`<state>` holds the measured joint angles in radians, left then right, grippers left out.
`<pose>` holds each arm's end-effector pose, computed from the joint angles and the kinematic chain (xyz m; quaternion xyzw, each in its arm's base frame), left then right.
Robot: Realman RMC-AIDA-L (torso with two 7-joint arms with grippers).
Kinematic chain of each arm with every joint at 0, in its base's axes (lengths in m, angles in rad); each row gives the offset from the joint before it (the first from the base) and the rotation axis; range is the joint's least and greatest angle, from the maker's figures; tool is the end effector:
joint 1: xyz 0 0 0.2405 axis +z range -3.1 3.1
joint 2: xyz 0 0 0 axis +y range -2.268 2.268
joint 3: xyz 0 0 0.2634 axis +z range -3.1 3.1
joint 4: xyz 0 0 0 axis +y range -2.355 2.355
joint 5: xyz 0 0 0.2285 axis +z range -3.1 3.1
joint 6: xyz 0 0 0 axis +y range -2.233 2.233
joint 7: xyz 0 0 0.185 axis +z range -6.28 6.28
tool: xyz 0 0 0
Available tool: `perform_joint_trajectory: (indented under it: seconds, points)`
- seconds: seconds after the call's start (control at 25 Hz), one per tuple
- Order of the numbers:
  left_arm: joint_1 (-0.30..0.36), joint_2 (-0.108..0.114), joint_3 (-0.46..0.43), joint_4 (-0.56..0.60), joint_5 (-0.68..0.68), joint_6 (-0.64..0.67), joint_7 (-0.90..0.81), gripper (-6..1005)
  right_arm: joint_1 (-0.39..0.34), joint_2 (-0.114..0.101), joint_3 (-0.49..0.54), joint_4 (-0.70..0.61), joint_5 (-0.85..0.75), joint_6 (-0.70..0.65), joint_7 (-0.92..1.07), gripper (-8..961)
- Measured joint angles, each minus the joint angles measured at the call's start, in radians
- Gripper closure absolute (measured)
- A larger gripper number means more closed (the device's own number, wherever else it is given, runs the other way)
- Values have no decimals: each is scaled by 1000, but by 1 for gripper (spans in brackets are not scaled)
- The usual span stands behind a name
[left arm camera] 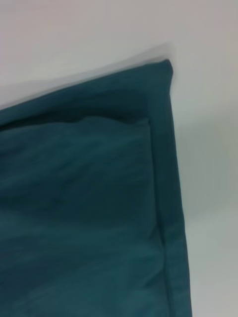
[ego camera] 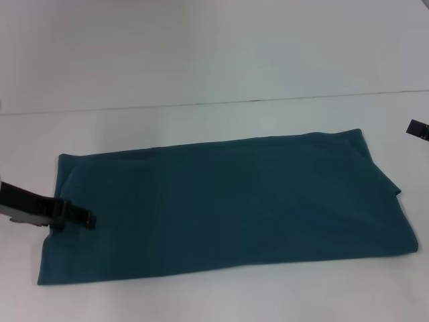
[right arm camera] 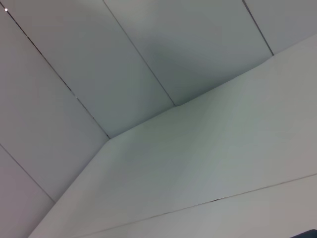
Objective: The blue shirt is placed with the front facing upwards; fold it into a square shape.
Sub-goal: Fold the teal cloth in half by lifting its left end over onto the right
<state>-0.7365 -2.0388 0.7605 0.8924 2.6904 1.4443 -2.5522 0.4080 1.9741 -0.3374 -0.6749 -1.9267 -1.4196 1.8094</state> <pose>-0.2859 0.4235 0.0029 -0.7950 -0.5702 0.0462 0.2021 0.3634 0.3731 0.0866 -0.7436 0.4789 0.3453 0.3139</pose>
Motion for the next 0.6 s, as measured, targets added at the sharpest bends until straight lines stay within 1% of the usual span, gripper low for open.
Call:
perform_joint_trajectory:
  seconds: [0.2,0.24,0.6]
  points:
    - [1,-2,0,-42,5,-40,8,292,0,0,0,0,0,-1,2,36]
    - [4,-2,0,-67,7,-64,13,292,-1,0,0,0,0,-2,2,36]
    - [14,-2,0,-85,8,-85,24,293,-2,0,0,0,0,-7,5,36]
